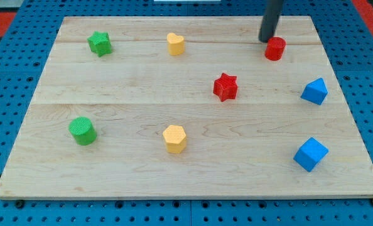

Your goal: Move red circle towards red star

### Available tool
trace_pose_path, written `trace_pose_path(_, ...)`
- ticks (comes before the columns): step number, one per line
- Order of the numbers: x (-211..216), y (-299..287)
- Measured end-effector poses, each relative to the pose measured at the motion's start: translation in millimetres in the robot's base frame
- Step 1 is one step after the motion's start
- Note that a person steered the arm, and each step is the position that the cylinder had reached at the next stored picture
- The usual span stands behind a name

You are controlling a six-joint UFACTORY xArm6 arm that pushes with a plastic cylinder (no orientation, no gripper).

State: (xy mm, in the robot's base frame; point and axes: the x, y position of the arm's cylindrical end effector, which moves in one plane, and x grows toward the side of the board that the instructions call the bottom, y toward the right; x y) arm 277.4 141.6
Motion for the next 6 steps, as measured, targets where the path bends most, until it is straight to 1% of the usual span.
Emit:
trace_pose_path(1, -5, -37)
trace_pose_path(2, -11, -26)
trace_pose_path(3, -35, 18)
trace_pose_path(4, -45, 85)
trace_pose_path(5, -17, 96)
trace_pose_path(6, 20, 34)
